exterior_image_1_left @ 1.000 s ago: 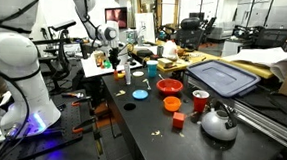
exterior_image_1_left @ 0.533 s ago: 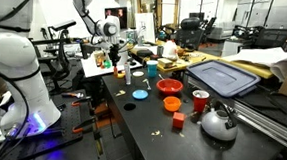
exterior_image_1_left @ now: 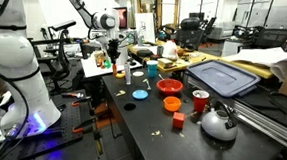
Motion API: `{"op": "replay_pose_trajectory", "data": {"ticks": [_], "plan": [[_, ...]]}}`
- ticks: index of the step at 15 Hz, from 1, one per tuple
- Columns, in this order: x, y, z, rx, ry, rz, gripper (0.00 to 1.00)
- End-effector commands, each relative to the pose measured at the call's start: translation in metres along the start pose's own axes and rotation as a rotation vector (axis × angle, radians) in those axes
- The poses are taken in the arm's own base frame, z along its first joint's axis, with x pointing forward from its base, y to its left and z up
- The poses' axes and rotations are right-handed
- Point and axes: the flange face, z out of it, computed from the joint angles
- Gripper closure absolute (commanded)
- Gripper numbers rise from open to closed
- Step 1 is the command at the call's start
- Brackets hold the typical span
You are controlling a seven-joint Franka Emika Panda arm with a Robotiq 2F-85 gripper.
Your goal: Move the orange bottle to the right
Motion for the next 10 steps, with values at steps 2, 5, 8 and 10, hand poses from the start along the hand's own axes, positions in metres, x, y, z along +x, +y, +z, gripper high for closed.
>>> {"op": "replay_pose_trajectory", "data": {"ticks": [2,5,8,10], "plan": [[-0.028,0.034,-0.019,-0.029,-0.024,0.031,0.95],[-0.033,0.062,-0.027,-0.024,-0.012,0.095,0.95],[-0.033,0.093,-0.035,-0.024,0.012,0.16,0.95],[-0.034,0.116,-0.04,-0.026,0.025,0.206,0.95]]}}
